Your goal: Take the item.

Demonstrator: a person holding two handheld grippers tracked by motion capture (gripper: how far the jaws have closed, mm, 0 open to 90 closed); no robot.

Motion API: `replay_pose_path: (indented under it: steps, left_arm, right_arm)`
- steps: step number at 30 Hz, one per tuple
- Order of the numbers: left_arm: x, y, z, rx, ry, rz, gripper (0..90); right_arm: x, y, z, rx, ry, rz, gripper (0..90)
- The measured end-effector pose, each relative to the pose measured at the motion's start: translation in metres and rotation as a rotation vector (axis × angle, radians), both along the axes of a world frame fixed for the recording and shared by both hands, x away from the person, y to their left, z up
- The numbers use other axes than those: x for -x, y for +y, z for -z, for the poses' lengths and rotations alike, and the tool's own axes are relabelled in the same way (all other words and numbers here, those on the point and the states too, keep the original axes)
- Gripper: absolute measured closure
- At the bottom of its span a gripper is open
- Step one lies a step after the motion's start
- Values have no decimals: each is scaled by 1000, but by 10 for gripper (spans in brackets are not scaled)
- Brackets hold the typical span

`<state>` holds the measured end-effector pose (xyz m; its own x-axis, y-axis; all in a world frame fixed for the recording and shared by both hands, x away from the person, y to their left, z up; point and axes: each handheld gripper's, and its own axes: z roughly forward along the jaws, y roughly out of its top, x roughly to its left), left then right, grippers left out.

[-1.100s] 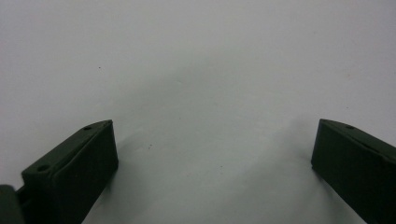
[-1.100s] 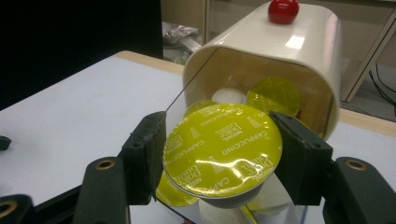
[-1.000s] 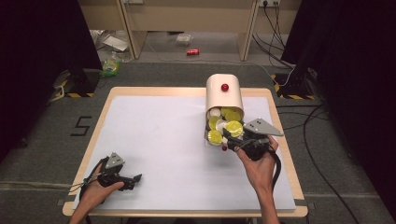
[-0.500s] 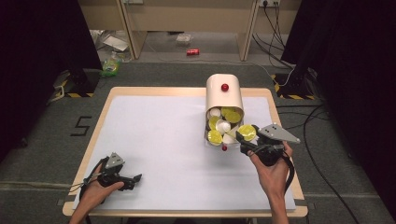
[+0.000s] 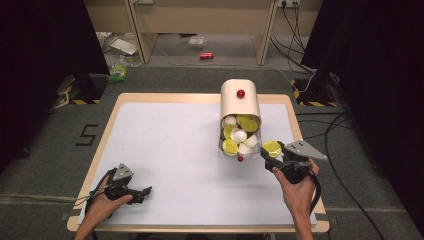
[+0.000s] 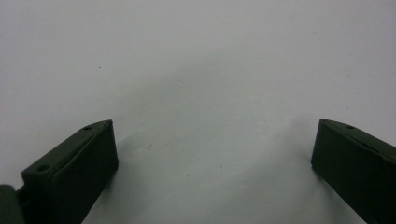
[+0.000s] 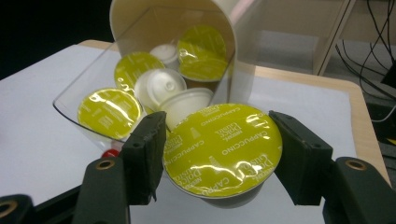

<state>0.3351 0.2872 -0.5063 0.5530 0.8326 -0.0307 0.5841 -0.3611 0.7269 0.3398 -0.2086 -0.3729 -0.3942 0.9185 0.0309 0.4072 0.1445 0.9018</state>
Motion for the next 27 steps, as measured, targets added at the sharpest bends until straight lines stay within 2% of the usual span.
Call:
replay_pose_path:
  steps: [8,27]
  left_arm:
    - [0,0,0,0,0,0,0]
    - [0,0,0,0,0,0,0]
  right_arm:
    - [2,-9,22,9,34,20,399]
    - [4,-17,55,9,89,33,399]
